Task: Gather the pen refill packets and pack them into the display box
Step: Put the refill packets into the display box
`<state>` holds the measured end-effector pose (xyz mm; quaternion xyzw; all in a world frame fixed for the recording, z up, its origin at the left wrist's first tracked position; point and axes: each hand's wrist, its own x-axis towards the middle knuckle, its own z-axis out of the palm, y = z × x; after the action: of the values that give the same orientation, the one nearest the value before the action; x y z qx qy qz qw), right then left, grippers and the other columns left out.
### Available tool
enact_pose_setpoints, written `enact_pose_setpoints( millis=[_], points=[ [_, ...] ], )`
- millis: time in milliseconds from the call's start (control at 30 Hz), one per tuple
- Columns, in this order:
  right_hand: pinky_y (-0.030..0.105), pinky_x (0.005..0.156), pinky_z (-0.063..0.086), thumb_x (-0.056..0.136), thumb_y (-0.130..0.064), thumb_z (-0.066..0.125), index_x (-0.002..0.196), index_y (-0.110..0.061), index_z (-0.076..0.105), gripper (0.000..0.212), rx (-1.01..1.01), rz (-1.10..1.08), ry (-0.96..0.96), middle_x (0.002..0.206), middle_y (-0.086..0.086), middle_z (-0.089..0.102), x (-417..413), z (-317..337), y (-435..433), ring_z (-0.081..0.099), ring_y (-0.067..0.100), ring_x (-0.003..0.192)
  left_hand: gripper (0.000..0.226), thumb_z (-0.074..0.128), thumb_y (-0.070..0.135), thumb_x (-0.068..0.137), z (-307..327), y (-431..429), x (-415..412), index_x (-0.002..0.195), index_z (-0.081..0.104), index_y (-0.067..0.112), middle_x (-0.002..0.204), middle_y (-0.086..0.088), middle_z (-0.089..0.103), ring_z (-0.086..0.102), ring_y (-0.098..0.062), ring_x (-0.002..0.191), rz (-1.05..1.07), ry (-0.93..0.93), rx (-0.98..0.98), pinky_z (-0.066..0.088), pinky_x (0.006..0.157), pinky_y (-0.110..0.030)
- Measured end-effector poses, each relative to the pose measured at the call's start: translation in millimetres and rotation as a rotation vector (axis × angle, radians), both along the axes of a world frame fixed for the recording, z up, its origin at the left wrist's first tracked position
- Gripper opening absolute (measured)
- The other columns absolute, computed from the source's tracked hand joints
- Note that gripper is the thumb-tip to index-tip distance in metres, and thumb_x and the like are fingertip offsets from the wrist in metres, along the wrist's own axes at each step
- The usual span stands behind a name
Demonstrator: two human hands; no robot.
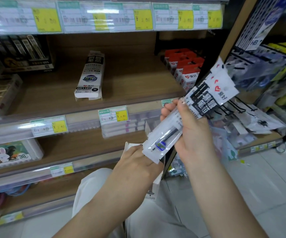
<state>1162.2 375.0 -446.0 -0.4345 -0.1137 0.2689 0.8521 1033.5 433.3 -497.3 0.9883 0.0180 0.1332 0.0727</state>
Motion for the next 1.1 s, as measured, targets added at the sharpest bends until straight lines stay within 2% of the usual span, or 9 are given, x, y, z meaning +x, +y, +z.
enact_pose_setpoints(
  millis=[167, 333, 400, 433, 500, 700, 867, 1000, 1100],
  points=[
    [0.026, 0.061, 0.054, 0.09, -0.013, 0.056, 0.083, -0.007, 0.056, 0.009, -0.017, -0.072, -0.122, 0.061, -0.001, 0.067, 5.0, -10.0, 1.1, 0.067, 0.014, 0.061, 0.03, 0.067, 0.006, 0.047, -9.5, 6.5, -1.8, 0.072, 0.06, 0.019, 0.073, 0.008, 0.057, 0.05, -0.019, 0.078, -0.021, -0.041, -0.035, 0.035, 0.077, -0.026],
    [0.03, 0.064, 0.055, 0.083, -0.015, 0.058, 0.093, -0.001, 0.05, 0.018, -0.022, -0.088, -0.365, 0.062, -0.001, 0.068, 1.9, -11.6, -0.6, 0.067, 0.013, 0.061, 0.028, 0.061, 0.005, 0.048, -8.4, 7.6, 0.3, 0.073, 0.063, 0.016, 0.074, 0.005, 0.058, 0.053, -0.02, 0.075, -0.04, -0.009, -0.055, 0.035, 0.075, -0.024],
    [0.03, 0.065, 0.055, 0.084, -0.013, 0.057, 0.09, -0.002, 0.054, 0.013, -0.03, -0.074, -0.435, 0.062, -0.003, 0.068, 0.8, -12.0, -2.0, 0.067, 0.012, 0.061, 0.026, 0.067, 0.003, 0.051, -7.5, 7.9, 0.7, 0.073, 0.062, 0.014, 0.075, 0.003, 0.058, 0.055, -0.022, 0.075, -0.053, 0.002, -0.072, 0.038, 0.071, -0.026],
    [0.031, 0.065, 0.055, 0.084, -0.013, 0.057, 0.085, -0.009, 0.059, 0.005, -0.034, -0.06, -0.468, 0.062, -0.004, 0.068, 0.4, -11.5, -2.8, 0.067, 0.011, 0.062, 0.027, 0.071, 0.002, 0.052, -6.9, 7.5, 0.6, 0.074, 0.062, 0.014, 0.076, 0.003, 0.058, 0.055, -0.022, 0.075, -0.057, 0.006, -0.077, 0.04, 0.069, -0.027],
    [0.033, 0.067, 0.056, 0.084, -0.013, 0.057, 0.071, -0.024, 0.067, 0.02, -0.037, -0.044, -0.508, 0.063, -0.004, 0.068, 0.5, -12.4, -4.5, 0.067, 0.012, 0.063, 0.03, 0.076, 0.001, 0.054, -5.5, 6.2, -0.4, 0.077, 0.063, 0.014, 0.078, 0.002, 0.059, 0.056, -0.023, 0.075, -0.062, 0.001, -0.079, 0.046, 0.065, -0.032],
    [0.025, 0.064, 0.054, 0.085, -0.019, 0.064, 0.067, -0.027, 0.07, 0.02, -0.087, -0.034, -0.626, 0.067, -0.005, 0.07, -3.3, -7.4, -15.5, 0.069, 0.013, 0.066, 0.036, 0.072, -0.003, 0.059, -6.1, 6.3, -3.1, 0.089, 0.062, 0.013, 0.087, -0.001, 0.06, 0.057, -0.025, 0.081, -0.109, -0.075, -0.184, 0.051, 0.062, -0.033],
    [0.03, 0.066, 0.055, 0.079, -0.025, 0.069, 0.078, -0.027, 0.069, 0.002, -0.007, 0.124, -0.63, 0.071, -0.005, 0.07, -6.3, -5.2, -22.0, 0.07, 0.017, 0.068, 0.033, 0.07, -0.002, 0.06, -3.8, 7.2, -1.8, 0.09, 0.063, 0.012, 0.087, -0.002, 0.059, 0.056, -0.024, 0.081, -0.123, -0.089, -0.208, 0.048, 0.062, -0.031],
    [0.024, 0.066, 0.054, 0.08, -0.01, 0.067, 0.076, -0.017, 0.065, 0.007, -0.072, 0.142, -0.579, 0.07, -0.002, 0.07, -9.3, -7.3, -24.3, 0.069, 0.015, 0.068, 0.023, 0.05, 0.009, 0.067, -1.2, 11.0, -1.8, 0.085, 0.065, 0.009, 0.085, -0.004, 0.06, 0.058, -0.026, 0.08, -0.122, -0.05, -0.202, 0.049, 0.062, -0.033],
    [0.026, 0.064, 0.054, 0.077, -0.008, 0.062, 0.076, -0.013, 0.064, 0.006, -0.082, 0.141, -0.51, 0.067, 0.001, 0.069, -8.9, -5.8, -23.9, 0.069, 0.017, 0.065, 0.02, 0.051, 0.008, 0.069, -1.5, 10.4, -0.6, 0.085, 0.064, 0.009, 0.085, -0.004, 0.06, 0.058, -0.026, 0.081, -0.121, -0.035, -0.211, 0.049, 0.061, -0.034]
  ],
)
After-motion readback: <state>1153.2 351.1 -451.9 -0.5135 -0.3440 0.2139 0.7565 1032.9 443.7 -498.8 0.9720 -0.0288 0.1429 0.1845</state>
